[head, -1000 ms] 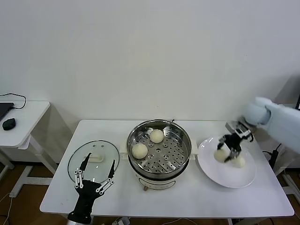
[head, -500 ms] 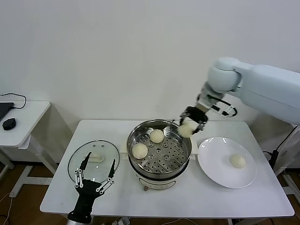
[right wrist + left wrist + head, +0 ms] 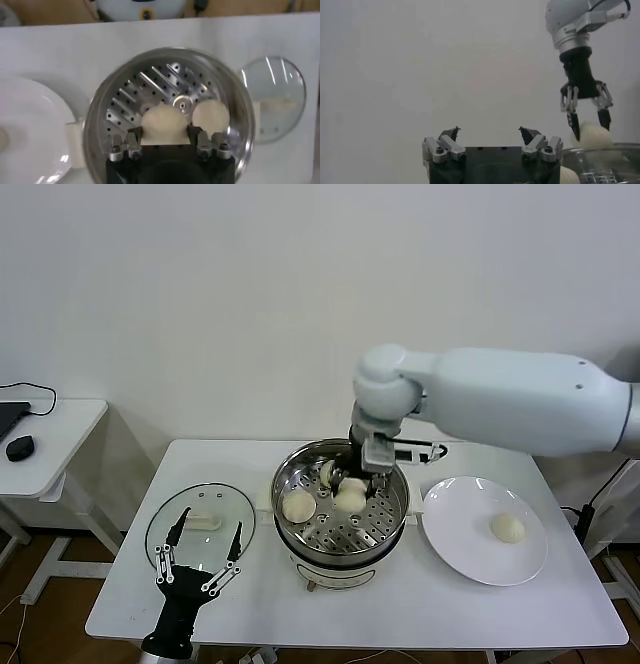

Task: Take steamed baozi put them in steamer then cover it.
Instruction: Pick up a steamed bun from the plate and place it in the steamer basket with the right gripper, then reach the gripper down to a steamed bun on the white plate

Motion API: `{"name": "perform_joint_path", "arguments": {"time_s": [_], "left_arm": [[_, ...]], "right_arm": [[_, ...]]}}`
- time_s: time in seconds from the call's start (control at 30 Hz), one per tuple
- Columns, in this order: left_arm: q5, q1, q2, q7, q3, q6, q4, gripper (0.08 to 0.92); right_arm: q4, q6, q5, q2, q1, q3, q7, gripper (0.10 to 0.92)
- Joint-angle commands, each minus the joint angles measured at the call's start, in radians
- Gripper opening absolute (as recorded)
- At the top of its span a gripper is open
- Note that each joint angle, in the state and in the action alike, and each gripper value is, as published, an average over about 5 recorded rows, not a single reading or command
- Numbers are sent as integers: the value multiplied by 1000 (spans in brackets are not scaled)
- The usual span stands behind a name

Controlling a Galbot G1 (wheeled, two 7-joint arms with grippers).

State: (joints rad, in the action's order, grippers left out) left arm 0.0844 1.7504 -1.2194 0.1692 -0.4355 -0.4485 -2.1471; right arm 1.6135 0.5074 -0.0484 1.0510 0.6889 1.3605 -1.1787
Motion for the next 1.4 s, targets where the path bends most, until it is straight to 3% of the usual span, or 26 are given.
{"name": "perform_joint_path", "arguments": {"time_s": [0.03,0.43,0.67,0.8,0.93,1.17,1.4], "left_arm": [[-1,0,-1,1,-2,-3,5,823],[-2,-2,-4,2,-5,-3,7,823],[-3,-2,-4,3,-8,-6,13,823],[-3,-5,-3,3,-9,-6,17,823],[-6,-11,0,3,-9,-7,22,823],[-5,-18,-3,0,0,-4,15,823],[4,-14,-5,-2,3,-5,9,823]], "right_arm": [[21,72,-117,49,-115,1,9,636],[1,90,-177,48,-174,-23,14,658],[-10,90,-214,36,-175,-69,13,775],[-11,67,-157,-13,-135,-133,-36,819],[-62,-26,-68,-101,-119,-265,-147,822],[-264,-371,180,-293,-101,-312,-236,823],[-514,-469,198,-401,-147,-295,-239,823]]}}
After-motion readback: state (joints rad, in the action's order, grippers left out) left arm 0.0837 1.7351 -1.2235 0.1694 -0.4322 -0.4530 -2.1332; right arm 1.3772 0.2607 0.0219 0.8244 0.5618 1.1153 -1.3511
